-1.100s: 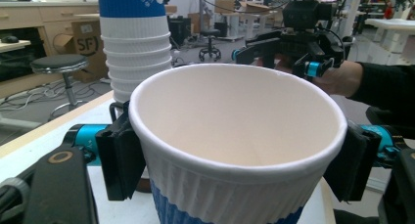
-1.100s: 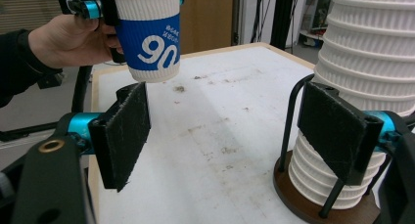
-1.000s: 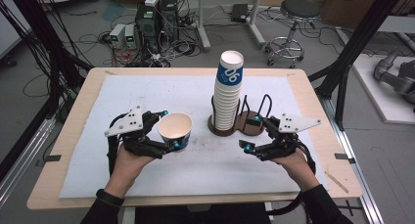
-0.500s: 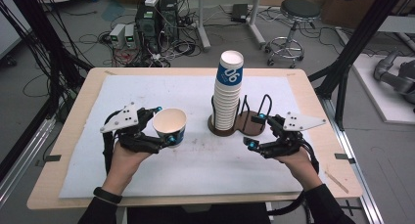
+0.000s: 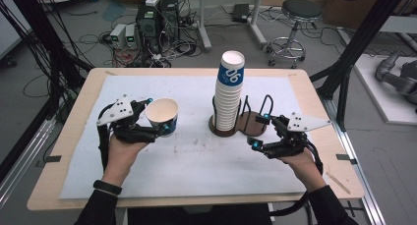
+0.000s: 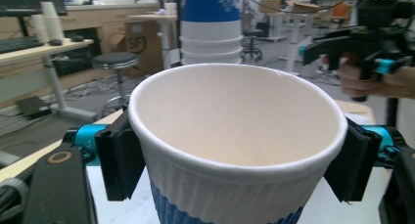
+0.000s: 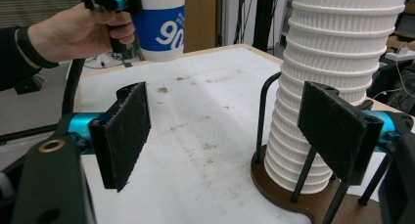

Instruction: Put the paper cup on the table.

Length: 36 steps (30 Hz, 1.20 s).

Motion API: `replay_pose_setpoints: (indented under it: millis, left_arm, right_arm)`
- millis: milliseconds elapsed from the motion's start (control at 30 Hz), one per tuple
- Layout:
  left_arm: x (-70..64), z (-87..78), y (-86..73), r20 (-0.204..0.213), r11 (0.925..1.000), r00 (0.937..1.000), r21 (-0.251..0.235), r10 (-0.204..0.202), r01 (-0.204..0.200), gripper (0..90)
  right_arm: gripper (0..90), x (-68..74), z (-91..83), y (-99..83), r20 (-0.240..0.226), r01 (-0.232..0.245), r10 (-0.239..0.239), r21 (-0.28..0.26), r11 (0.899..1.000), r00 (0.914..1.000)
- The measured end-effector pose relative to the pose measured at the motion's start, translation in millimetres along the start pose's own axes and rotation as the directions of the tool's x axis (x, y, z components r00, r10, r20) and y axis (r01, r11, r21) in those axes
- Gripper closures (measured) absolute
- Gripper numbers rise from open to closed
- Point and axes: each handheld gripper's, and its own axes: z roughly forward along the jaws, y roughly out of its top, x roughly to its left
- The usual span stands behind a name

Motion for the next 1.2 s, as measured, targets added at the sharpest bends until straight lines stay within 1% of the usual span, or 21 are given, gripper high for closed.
replay_pose_setpoints:
  millis: [67,167,233,300,400,500,600,633,700,867,933,967,1033,1200]
  left_arm:
    - [4.6,-0.2,-1.5,-0.023,1.0000,0.9997,-0.005,-0.009,0.009,22.3]
    - [11.4,-1.7,-3.4,-0.065,0.9999,0.9979,-0.015,-0.009,0.008,22.1]
    - [15.8,-2.6,-4.9,-0.096,0.9998,0.9954,-0.016,-0.011,0.010,22.0]
    - [20.8,-3.8,-7.3,-0.133,0.9998,0.9910,-0.017,-0.012,0.010,22.0]
    - [26.0,-5.0,-9.9,-0.171,0.9999,0.9852,-0.011,-0.009,0.007,21.8]
    - [34.3,-7.1,-14.7,-0.221,0.9997,0.9750,-0.010,-0.024,0.023,21.8]
    - [41.2,-8.9,-19.2,-0.269,0.9996,0.9627,-0.006,-0.029,0.028,21.8]
    - [43.5,-9.5,-20.8,-0.278,0.9994,0.9599,-0.006,-0.033,0.033,21.8]
    - [47.3,-10.0,-23.7,-0.308,0.9992,0.9505,-0.004,-0.039,0.040,21.8]
    - [56.2,-10.9,-30.1,-0.351,0.9984,0.9347,0.000,-0.054,0.057,21.8]
    - [58.3,-11.0,-31.9,-0.367,0.9984,0.9290,0.006,-0.050,0.056,21.8]
    - [59.9,-11.1,-33.6,-0.376,0.9984,0.9251,0.002,-0.052,0.057,21.8]
    - [62.0,-11.3,-37.3,-0.388,0.9976,0.9191,-0.008,-0.066,0.069,22.1]
    - [67.0,-11.9,-47.1,-0.411,0.9965,0.9088,0.008,-0.073,0.084,22.1]
  right_arm:
    - [20.5,0.3,-0.1,0.0,0.000,-0.002,0.002,0.001,1.000,1.0000]
    - [20.5,0.0,-0.1,-0.1,0.000,0.000,0.000,0.000,1.000,1.0000]
    - [20.5,-0.1,0.2,-0.2,0.000,-0.005,0.005,0.003,1.000,1.0000]
    - [20.5,-0.2,1.2,-0.5,-0.002,-0.003,0.003,0.006,1.000,1.0000]
    - [20.5,0.0,2.1,-0.4,-0.005,-0.002,0.002,0.007,1.000,1.0000]
    - [20.5,-0.6,2.9,-0.4,-0.003,0.004,-0.004,0.006,1.000,1.0000]
    - [20.5,-0.6,3.6,-0.3,-0.003,0.004,-0.004,0.004,1.000,1.0000]
    - [20.5,-0.5,3.7,-0.4,-0.007,0.002,-0.002,0.007,1.000,1.0000]
    - [20.5,-0.4,3.9,-0.4,-0.007,-0.002,0.002,0.009,1.000,1.0000]
    - [20.5,-1.6,3.9,-0.6,-0.011,-0.003,0.003,0.008,1.000,0.9999]
    - [20.5,-1.6,3.8,-0.6,-0.010,-0.002,0.002,0.008,1.000,0.9999]
    - [20.5,-1.5,3.7,-0.6,-0.009,-0.001,0.001,0.006,1.000,1.0000]
    - [20.5,-1.4,2.9,-0.3,-0.009,-0.004,0.004,0.006,1.000,0.9999]
    - [20.5,-2.3,1.0,-0.3,-0.003,-0.008,0.008,0.002,1.000,1.0000]
